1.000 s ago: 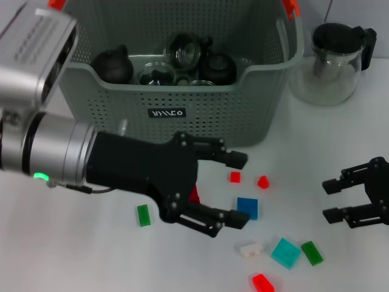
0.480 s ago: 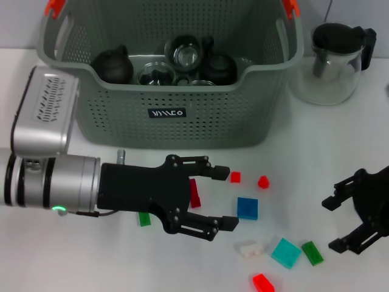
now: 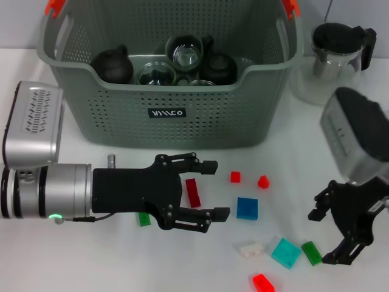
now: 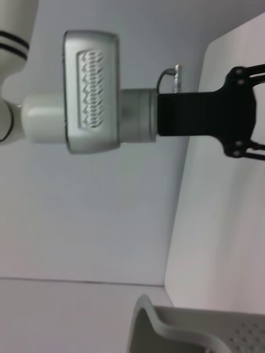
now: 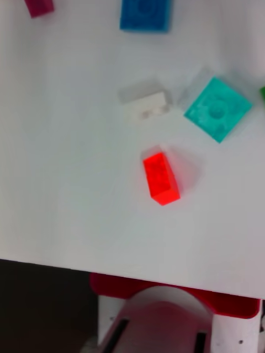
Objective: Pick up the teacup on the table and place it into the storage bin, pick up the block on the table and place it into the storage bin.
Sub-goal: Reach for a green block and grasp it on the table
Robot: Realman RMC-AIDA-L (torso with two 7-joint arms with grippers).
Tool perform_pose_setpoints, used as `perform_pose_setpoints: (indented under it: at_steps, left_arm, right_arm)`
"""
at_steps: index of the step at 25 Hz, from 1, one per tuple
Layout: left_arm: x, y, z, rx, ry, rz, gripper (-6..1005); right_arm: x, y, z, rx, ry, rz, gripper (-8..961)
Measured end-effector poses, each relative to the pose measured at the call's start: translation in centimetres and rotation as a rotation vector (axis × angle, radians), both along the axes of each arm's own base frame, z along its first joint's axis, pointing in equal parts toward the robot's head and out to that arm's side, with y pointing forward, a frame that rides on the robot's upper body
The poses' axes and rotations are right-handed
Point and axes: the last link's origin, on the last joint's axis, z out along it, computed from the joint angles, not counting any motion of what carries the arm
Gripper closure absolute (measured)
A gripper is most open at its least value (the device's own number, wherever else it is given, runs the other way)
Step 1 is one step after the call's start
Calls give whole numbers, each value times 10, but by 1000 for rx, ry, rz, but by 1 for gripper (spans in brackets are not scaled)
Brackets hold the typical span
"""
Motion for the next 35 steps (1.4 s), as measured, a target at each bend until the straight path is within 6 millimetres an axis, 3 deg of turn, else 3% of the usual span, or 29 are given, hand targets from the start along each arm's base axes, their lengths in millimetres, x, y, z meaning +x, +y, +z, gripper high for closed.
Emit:
perform_pose_setpoints:
  at_steps: [13, 25, 35]
  left_arm:
    - [-12, -5, -1, 51, -22, 15, 131]
    - [-20, -6, 2, 90, -50, 56, 131]
    - [-22, -4, 6, 109, -57, 69, 131]
  right_arm:
    - [-9, -15, -37, -36, -131, 166, 88]
    - [-10, -19, -44, -54, -156, 214, 87]
    - [-10, -22, -49, -62, -183, 223, 162]
